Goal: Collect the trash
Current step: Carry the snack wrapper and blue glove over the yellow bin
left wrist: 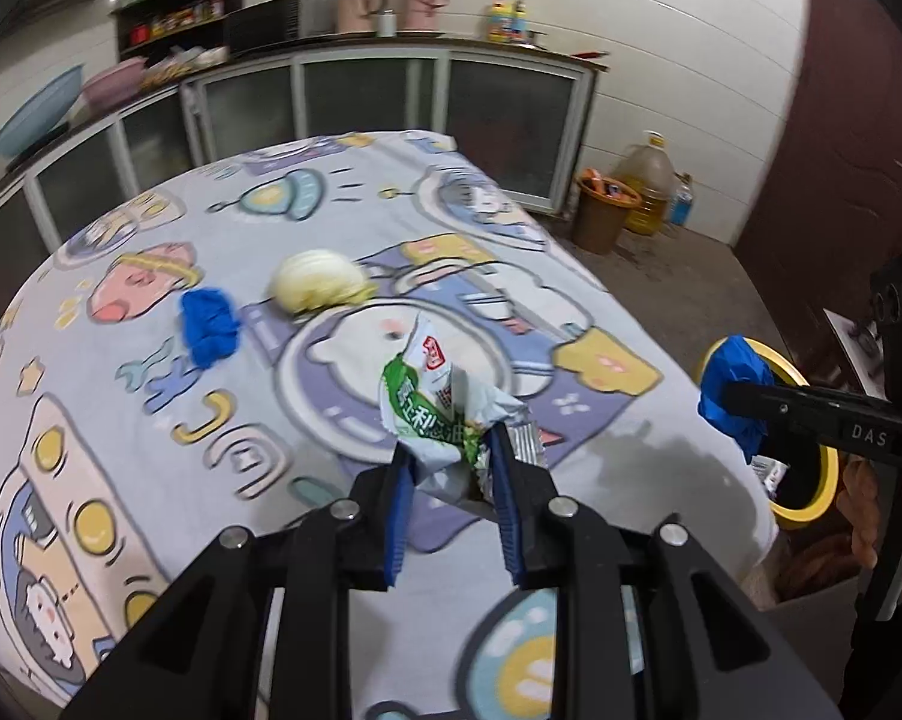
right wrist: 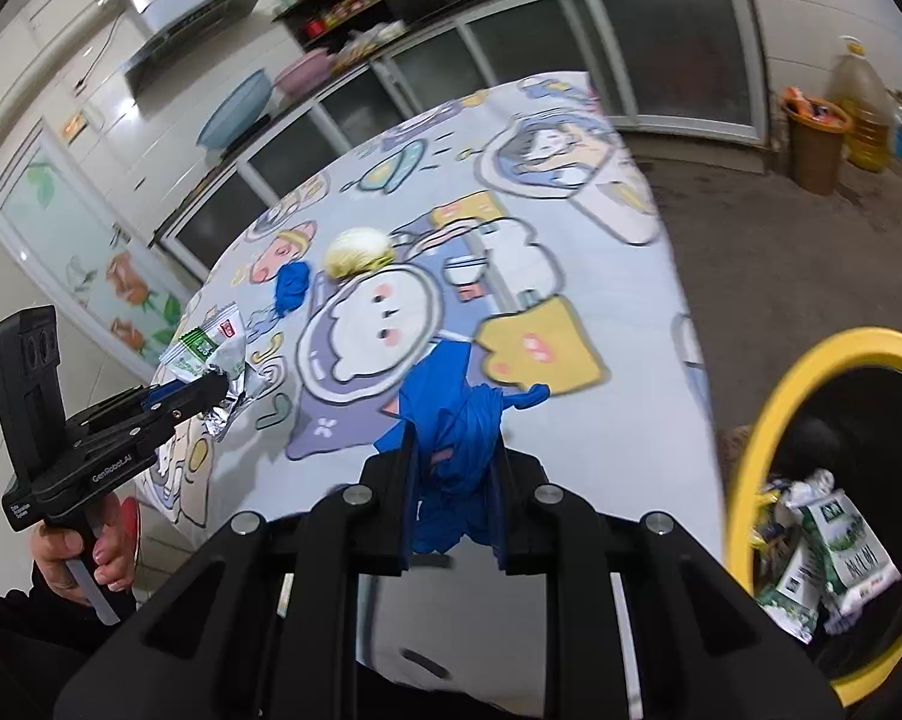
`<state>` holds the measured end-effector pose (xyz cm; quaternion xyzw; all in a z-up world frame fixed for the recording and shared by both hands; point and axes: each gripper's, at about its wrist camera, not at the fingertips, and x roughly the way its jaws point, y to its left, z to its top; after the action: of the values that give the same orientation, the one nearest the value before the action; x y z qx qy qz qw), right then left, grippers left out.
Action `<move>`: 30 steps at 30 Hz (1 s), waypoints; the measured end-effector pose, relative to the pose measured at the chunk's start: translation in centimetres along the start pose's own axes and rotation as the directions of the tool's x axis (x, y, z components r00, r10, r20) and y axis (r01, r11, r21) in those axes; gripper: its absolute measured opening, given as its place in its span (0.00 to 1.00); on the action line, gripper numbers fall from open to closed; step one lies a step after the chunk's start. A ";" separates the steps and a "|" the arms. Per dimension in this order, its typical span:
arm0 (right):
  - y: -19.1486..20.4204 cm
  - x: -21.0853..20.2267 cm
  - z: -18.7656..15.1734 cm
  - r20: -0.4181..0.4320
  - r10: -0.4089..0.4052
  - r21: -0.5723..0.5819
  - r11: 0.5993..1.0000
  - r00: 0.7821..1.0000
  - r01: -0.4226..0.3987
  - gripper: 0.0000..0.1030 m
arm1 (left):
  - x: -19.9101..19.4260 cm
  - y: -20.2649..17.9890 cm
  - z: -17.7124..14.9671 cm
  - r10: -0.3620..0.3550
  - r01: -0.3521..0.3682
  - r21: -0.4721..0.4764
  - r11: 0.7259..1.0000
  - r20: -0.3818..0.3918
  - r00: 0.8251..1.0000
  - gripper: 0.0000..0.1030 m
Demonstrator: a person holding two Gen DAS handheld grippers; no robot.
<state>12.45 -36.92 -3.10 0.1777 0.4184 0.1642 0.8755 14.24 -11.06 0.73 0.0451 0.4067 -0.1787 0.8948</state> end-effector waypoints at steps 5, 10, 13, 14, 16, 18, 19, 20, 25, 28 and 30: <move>-3.3 -2.9 -0.9 0.050 -0.047 0.070 0.997 0.998 0.044 0.18 | 0.5 -3.5 1.0 -0.038 0.038 0.066 0.997 0.000 0.999 0.22; -6.4 -6.2 -1.7 0.108 -0.097 0.145 0.986 0.989 0.081 0.18 | 1.1 -6.9 2.0 -0.084 0.083 0.127 0.988 -0.002 0.996 0.22; -8.0 -8.1 -2.3 0.140 -0.131 0.188 0.977 0.981 0.104 0.18 | 1.5 -8.5 2.5 -0.109 0.109 0.160 0.981 -0.006 0.994 0.23; -8.7 -8.7 -2.5 0.150 -0.147 0.204 0.972 0.978 0.115 0.18 | 1.6 -9.2 2.7 -0.119 0.118 0.174 0.978 -0.005 0.993 0.23; -9.4 -9.5 -2.9 0.158 -0.164 0.221 0.967 0.974 0.127 0.18 | 1.7 -10.5 3.1 -0.133 0.131 0.196 0.972 -0.002 0.991 0.23; -10.3 -10.3 -3.3 0.166 -0.183 0.243 0.960 0.969 0.140 0.18 | 1.8 -11.8 3.5 -0.151 0.147 0.215 0.965 0.000 0.989 0.23; -10.6 -10.5 -3.4 0.169 -0.189 0.249 0.958 0.967 0.144 0.18 | 1.9 -12.3 3.6 -0.156 0.153 0.222 0.963 -0.001 0.988 0.23; -10.9 -10.8 -3.6 0.173 -0.199 0.257 0.955 0.965 0.150 0.18 | 1.9 -13.1 3.8 -0.165 0.160 0.234 0.959 0.002 0.986 0.23; -12.5 -11.7 -4.5 0.182 -0.242 0.291 0.939 0.953 0.183 0.18 | 2.1 -16.0 4.4 -0.194 0.183 0.287 0.941 0.013 0.981 0.23; -13.6 -11.8 -5.1 0.182 -0.266 0.312 0.928 0.947 0.201 0.18 | 2.1 -18.0 4.6 -0.221 0.205 0.318 0.926 0.016 0.975 0.23; -14.3 -12.0 -5.5 0.184 -0.272 0.330 0.922 0.945 0.201 0.18 | 2.1 -19.2 4.7 -0.236 0.218 0.334 0.917 0.016 0.972 0.23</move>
<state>2.95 -53.86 -4.62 0.2766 0.3550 -0.0315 0.8925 12.06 -30.59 3.53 0.1417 0.3484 -0.3480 0.8587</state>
